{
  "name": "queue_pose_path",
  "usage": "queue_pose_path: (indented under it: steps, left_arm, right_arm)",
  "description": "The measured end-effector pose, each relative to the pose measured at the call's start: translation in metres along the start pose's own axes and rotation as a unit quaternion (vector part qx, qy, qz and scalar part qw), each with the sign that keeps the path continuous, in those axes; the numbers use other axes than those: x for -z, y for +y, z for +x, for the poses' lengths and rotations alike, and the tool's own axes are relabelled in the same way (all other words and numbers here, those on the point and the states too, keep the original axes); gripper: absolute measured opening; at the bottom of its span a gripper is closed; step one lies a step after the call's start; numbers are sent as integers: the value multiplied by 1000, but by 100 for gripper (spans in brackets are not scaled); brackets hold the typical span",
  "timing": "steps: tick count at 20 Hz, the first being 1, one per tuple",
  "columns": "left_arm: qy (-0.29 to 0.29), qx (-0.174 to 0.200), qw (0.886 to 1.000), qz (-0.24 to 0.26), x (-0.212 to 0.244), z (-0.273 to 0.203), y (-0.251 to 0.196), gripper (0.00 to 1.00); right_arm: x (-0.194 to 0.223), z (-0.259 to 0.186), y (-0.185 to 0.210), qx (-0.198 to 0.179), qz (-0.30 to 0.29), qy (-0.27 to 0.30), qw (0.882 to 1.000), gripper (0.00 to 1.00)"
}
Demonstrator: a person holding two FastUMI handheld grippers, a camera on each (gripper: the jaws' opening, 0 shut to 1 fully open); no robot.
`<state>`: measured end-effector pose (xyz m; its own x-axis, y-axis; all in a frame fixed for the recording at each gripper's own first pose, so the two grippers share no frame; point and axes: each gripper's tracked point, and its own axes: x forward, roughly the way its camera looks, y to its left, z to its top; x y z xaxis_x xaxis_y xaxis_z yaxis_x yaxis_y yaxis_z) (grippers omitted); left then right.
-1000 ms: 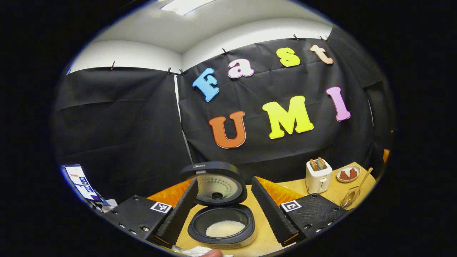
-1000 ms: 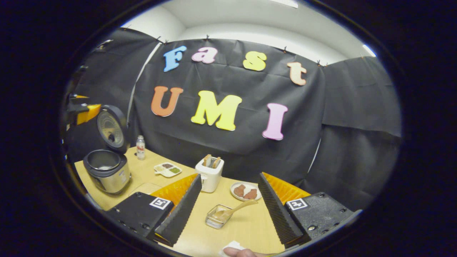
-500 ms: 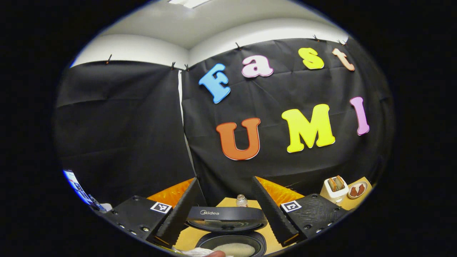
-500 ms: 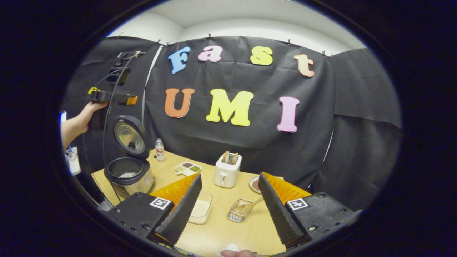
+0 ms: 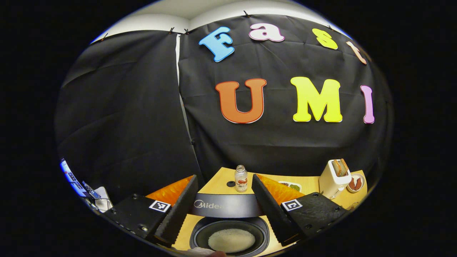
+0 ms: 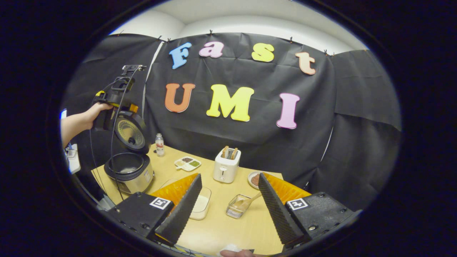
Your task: Close the left gripper, press the button to open the rice cooker; take a wooden spoon from the chopstick holder with the right hand, scoop a spoonful of rice and pour it into the rice cooker, then put the wooden spoon back into the chopstick holder.
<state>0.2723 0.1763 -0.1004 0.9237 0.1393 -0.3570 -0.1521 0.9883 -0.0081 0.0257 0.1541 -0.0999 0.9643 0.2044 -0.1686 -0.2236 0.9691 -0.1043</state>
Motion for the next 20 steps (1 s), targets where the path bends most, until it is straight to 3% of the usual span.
queue_pose_path:
  steps: [5, 8, 13, 20]
  left_arm:
    - [-31, 2, 1000, -2, 30, -37, -2, 99]
    - [0, 20, 1000, -2, 93, -53, -14, 99]
    - [17, 4, 1000, 1, 186, -57, -24, 98]
    - [32, 7, 999, -28, 228, -61, -23, 99]
  right_arm:
    - [11, 1, 5, -11, -3, 20, 1000, 100]
    - [19, 1, 4, -14, -7, 30, 999, 100]
    - [34, 1, 6, -20, -33, 47, 998, 100]
    - [57, 0, 8, -27, -40, 78, 996, 100]
